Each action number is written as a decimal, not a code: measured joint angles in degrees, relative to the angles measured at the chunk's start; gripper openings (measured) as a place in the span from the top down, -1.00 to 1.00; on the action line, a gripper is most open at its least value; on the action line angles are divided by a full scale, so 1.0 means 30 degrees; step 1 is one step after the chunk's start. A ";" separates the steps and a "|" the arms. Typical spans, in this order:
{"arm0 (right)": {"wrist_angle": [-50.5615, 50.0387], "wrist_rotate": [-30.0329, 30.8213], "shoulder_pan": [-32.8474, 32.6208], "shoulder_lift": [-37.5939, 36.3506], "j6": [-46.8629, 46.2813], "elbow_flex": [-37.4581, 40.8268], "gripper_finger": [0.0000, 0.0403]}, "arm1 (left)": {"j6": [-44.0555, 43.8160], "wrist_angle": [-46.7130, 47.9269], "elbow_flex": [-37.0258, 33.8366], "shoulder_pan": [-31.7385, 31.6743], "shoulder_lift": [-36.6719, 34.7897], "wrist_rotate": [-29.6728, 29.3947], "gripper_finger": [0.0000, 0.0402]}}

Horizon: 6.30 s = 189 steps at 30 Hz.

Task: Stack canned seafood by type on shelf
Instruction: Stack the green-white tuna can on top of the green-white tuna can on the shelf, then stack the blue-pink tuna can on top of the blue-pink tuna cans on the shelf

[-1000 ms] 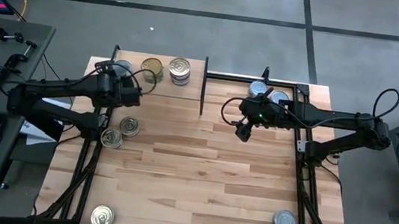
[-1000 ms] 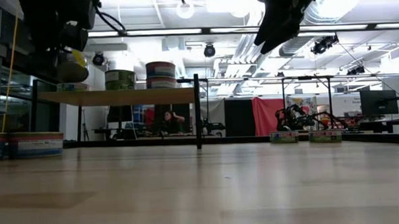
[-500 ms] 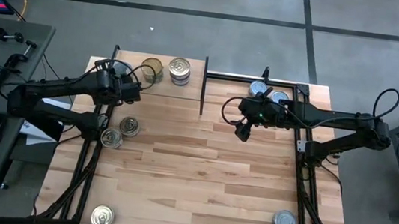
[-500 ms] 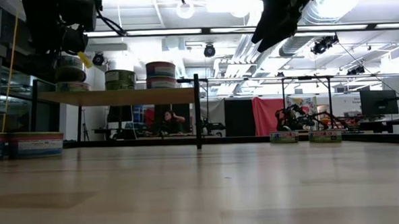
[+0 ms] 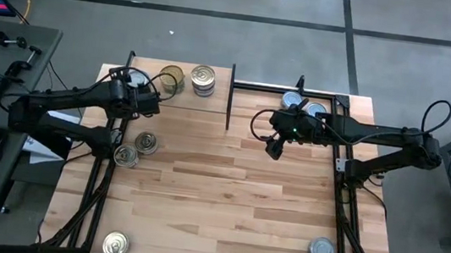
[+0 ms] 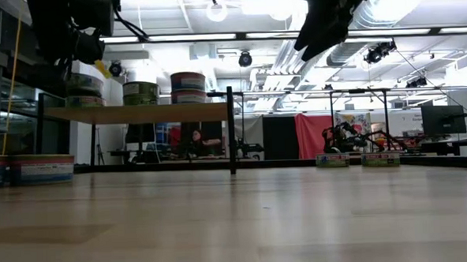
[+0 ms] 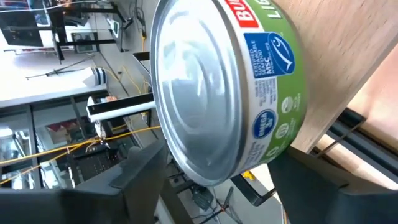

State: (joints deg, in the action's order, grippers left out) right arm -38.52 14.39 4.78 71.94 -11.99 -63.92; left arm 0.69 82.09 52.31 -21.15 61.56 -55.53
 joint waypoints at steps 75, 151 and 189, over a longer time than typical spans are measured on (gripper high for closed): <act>-0.0067 -0.1013 0.0000 0.0007 -0.0342 0.0000 -0.52 | -2.1473 -1.8393 -0.4306 1.5056 -0.0831 1.4739 -0.50; 0.7200 -0.2129 -0.5314 0.2304 -1.1839 0.9510 0.91 | -0.3449 -3.5695 -0.0911 1.0120 1.4892 1.4957 1.00; 1.0214 -0.5104 -0.4265 0.5295 -1.1978 0.7668 1.00 | -0.0848 -3.5803 -0.0940 1.0497 1.6184 1.4958 1.00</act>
State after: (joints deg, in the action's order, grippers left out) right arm -7.88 -0.92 -8.02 87.83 -47.92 -40.92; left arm -1.86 -25.32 49.50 10.35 110.11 -10.65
